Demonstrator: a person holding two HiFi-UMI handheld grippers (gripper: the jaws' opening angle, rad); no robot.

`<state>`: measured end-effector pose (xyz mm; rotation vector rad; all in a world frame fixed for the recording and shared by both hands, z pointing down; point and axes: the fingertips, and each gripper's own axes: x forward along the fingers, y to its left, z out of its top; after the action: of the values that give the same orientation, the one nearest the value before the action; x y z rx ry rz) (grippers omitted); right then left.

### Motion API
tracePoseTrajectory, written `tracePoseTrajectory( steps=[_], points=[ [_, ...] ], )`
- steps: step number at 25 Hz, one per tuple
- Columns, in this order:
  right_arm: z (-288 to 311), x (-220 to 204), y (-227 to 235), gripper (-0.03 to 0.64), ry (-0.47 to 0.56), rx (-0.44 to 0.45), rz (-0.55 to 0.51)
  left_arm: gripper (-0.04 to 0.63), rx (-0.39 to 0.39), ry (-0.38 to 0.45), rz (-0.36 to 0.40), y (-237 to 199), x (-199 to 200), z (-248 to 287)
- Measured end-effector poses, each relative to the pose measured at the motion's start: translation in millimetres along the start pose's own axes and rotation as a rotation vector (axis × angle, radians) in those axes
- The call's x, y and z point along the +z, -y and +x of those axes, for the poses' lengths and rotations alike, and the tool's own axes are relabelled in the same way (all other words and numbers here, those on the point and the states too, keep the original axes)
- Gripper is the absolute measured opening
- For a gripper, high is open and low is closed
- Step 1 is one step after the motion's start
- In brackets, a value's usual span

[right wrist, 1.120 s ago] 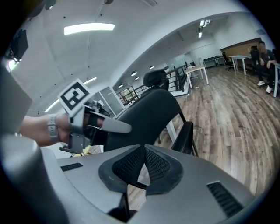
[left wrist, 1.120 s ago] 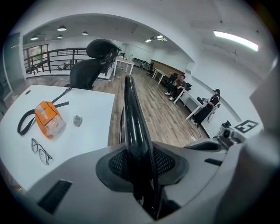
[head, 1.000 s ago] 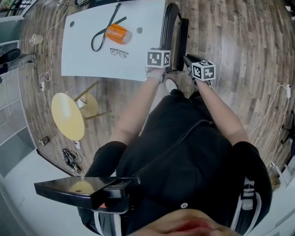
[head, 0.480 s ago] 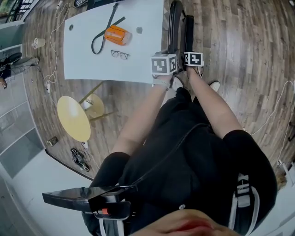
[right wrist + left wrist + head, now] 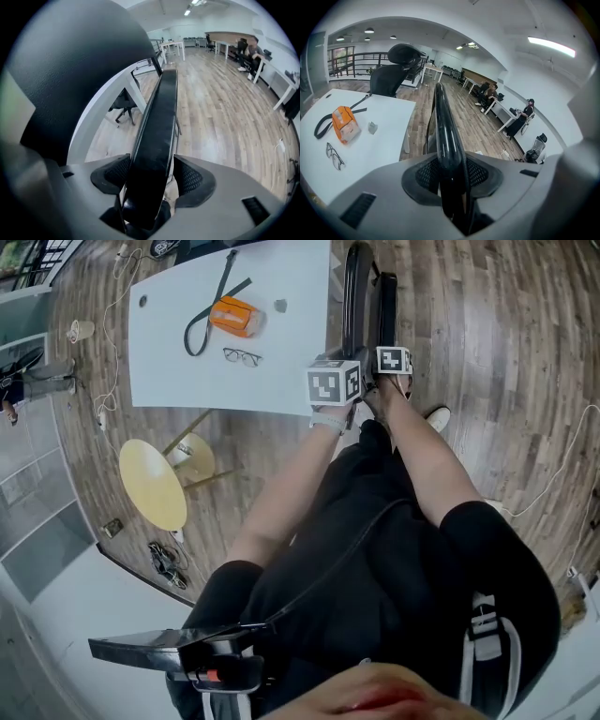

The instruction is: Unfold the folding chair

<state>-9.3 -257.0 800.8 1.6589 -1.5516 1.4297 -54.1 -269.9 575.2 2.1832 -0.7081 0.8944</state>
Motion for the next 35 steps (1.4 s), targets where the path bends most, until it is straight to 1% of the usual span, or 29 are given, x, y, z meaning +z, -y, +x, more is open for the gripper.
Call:
tracePoseTrajectory(
  steps=[1,2,3,6,8,12,16,20,26,31,35],
  points=[
    [2.9,2.6,-6.8,0.290,0.023,0.059,0.030,0.107,0.002,-0.002,0.011,1.3,-0.4,0.3],
    [3.8,3.9,-9.4,0.239,0.038,0.094,0.047,0.107,0.004,-0.004,0.023,2.6,-0.8,0.6],
    [3.1,1.9,-4.7,0.224,0.033,0.090,0.051,0.107,0.005,-0.005,0.032,3.5,-1.0,1.1],
    [-3.4,-10.6,28.6,0.219,-0.002,0.004,0.041,0.107,0.004,-0.012,0.047,6.4,-2.2,3.2],
    [-11.3,-15.3,39.1,0.216,-0.001,0.024,0.052,0.107,-0.001,-0.017,0.057,7.8,-4.7,4.2],
    [-17.4,-21.2,66.3,0.216,0.019,0.112,0.080,0.097,0.012,-0.020,0.048,-3.7,-7.5,5.0],
    [-17.6,-27.4,112.3,0.216,0.025,0.184,0.128,0.091,0.016,-0.029,-0.001,-25.5,-8.3,8.2],
    [-18.5,-49.3,146.2,0.216,0.020,0.291,0.162,0.091,-0.021,-0.054,-0.027,-41.2,-23.0,11.6],
    [-12.1,-68.7,200.6,0.216,0.043,0.445,0.202,0.091,-0.058,-0.089,-0.066,-55.3,-35.0,24.4],
    [-1.1,-88.0,248.0,0.216,0.068,0.571,0.241,0.091,-0.110,-0.071,-0.078,-56.1,-45.6,37.4],
    [8.1,-103.3,280.8,0.216,0.100,0.667,0.279,0.091,-0.117,-0.079,-0.086,-55.8,-51.4,46.6]
  ],
)
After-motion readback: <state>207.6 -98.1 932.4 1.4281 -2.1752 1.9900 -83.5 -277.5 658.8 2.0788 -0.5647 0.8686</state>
